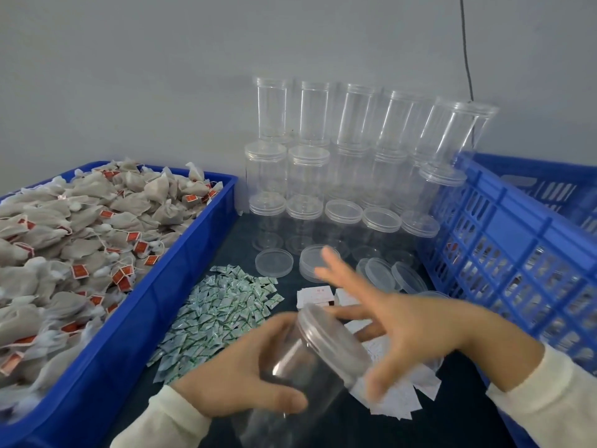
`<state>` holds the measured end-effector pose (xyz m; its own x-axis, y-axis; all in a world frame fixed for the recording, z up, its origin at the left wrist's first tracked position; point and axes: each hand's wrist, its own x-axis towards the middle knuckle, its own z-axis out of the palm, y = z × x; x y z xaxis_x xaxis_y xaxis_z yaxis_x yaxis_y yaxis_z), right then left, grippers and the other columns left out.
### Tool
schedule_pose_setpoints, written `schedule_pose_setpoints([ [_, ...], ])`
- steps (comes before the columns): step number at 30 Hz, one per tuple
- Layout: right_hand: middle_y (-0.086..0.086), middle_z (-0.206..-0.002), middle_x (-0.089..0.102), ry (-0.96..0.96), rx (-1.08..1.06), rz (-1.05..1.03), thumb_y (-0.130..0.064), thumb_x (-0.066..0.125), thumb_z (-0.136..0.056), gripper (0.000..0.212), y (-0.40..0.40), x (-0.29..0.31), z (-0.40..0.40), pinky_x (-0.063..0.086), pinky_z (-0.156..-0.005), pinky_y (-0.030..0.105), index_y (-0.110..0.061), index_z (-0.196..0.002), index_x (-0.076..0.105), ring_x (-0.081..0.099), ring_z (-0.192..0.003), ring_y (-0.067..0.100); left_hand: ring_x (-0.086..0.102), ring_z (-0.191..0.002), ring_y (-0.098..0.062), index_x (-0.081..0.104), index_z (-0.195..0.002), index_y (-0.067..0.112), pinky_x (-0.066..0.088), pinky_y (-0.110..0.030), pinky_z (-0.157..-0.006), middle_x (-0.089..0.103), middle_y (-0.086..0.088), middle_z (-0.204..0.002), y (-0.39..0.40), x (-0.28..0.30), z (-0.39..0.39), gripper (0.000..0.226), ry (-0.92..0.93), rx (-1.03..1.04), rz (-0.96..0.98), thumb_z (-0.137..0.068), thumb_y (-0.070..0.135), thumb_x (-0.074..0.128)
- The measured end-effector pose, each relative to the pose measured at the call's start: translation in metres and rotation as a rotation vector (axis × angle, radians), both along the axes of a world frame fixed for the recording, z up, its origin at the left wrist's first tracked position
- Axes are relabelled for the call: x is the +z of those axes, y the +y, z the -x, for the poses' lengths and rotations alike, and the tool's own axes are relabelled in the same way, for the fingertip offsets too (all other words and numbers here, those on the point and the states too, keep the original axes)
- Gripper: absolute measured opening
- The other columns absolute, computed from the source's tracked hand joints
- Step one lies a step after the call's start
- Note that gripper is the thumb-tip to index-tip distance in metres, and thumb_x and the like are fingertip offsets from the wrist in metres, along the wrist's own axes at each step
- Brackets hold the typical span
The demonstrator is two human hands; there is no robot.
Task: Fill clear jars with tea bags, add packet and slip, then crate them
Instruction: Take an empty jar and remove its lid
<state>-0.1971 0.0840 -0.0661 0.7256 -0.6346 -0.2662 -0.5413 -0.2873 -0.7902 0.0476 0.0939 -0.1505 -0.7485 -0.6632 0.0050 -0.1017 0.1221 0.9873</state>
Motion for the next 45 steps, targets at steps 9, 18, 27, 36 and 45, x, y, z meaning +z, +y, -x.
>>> schedule_pose_setpoints([
  [9, 0.02, -0.118, 0.064, 0.017, -0.466, -0.55, -0.088, 0.04, -0.066, 0.093, -0.024, -0.023, -0.015, 0.058, -0.068, 0.035, -0.025, -0.133, 0.05, 0.071, -0.088, 0.034, 0.064, -0.11, -0.028, 0.051, -0.124, 0.009, 0.051, -0.042, -0.092, 0.064, -0.008, -0.123, 0.007, 0.011, 0.028, 0.095, -0.714, 0.524, 1.381, -0.04, 0.033, 0.089],
  [18, 0.02, -0.114, 0.065, -0.111, -0.445, -0.356, -0.064, 0.054, -0.083, 0.061, -0.02, -0.035, -0.018, 0.058, -0.075, 0.036, -0.022, -0.126, 0.051, 0.066, -0.086, 0.032, 0.062, -0.114, -0.025, 0.045, -0.126, 0.012, 0.046, -0.037, -0.099, 0.063, -0.006, -0.126, 0.006, 0.008, 0.025, 0.088, -0.66, 0.537, 1.373, -0.048, 0.024, 0.084],
  [27, 0.022, -0.115, 0.058, -0.127, -0.354, -0.092, -0.052, 0.064, -0.071, 0.06, -0.021, -0.039, -0.013, 0.056, -0.078, 0.039, -0.031, -0.124, 0.045, 0.064, -0.095, 0.036, 0.063, -0.109, -0.02, 0.053, -0.124, 0.015, 0.044, -0.027, -0.094, 0.063, 0.0, -0.124, 0.003, 0.015, 0.024, 0.091, -0.563, 0.508, 1.181, -0.042, 0.037, 0.084],
  [36, -0.001, -0.112, 0.058, 0.089, -0.124, 0.161, -0.052, 0.069, -0.068, 0.068, -0.019, -0.032, -0.007, 0.054, -0.082, 0.041, -0.05, -0.128, 0.036, 0.061, -0.093, 0.019, 0.04, -0.104, 0.017, 0.026, -0.134, 0.05, 0.032, 0.0, -0.083, 0.037, 0.04, -0.114, 0.001, 0.018, 0.012, 0.092, -0.474, 0.333, 0.707, -0.059, 0.052, 0.079],
  [45, -0.015, -0.114, 0.052, 0.149, -0.013, 0.224, -0.049, 0.069, -0.066, 0.073, -0.014, -0.024, -0.004, 0.051, -0.089, 0.034, -0.05, -0.129, 0.035, 0.058, -0.099, 0.009, 0.045, -0.113, 0.015, 0.034, -0.123, 0.043, 0.04, -0.009, -0.095, 0.046, 0.034, -0.118, -0.005, 0.015, 0.006, 0.086, -0.364, 0.237, 0.411, -0.055, 0.043, 0.088],
])
